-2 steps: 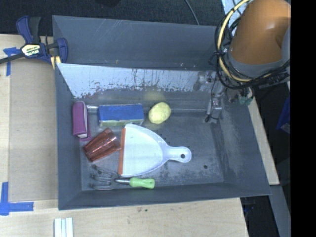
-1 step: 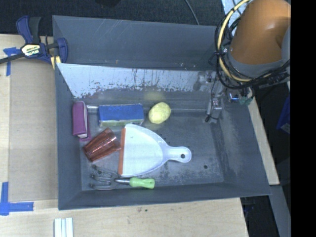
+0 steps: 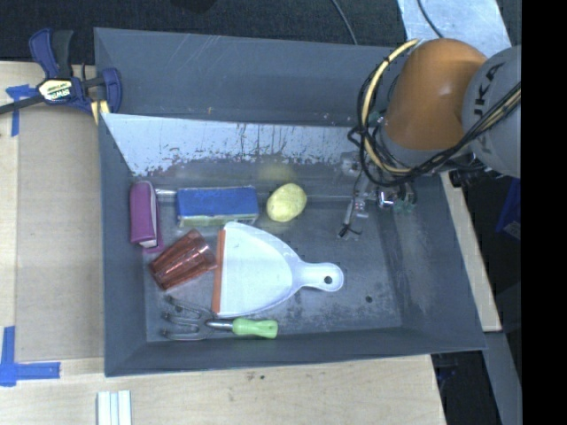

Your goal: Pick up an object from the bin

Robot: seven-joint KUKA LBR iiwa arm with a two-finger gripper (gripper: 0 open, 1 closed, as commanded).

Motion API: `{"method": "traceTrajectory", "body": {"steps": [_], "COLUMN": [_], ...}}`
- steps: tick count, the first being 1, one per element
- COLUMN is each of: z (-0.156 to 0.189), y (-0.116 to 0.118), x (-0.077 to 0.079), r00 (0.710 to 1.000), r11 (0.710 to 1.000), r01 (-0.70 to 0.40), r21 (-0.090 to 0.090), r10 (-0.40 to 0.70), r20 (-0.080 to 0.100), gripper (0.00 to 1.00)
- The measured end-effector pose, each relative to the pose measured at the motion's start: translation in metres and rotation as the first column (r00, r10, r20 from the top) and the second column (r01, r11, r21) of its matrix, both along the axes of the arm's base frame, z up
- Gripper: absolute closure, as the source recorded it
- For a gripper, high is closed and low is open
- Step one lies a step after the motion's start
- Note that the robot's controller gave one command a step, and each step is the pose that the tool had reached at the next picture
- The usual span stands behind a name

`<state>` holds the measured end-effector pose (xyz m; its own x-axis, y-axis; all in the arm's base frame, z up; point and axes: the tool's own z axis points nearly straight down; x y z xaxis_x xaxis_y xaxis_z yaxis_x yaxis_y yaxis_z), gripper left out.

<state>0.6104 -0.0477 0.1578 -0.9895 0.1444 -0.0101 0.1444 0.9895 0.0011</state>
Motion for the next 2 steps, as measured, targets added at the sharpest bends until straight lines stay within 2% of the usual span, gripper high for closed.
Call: {"method": "traceTrajectory", "body": {"steps": [1,2], "z": [-0.022,-0.018], "y": [-0.003,-0.002], "x": [-0.001,-0.016], "r00": [1.0,0.998], "r11": [1.0,0.999], "r01": [0.014,-0.055], "r21": [0.001,0.0], "r10": [-0.014,0.055], "r20": [-0.002,-0.006], "gripper": [0.0,0.0]}}
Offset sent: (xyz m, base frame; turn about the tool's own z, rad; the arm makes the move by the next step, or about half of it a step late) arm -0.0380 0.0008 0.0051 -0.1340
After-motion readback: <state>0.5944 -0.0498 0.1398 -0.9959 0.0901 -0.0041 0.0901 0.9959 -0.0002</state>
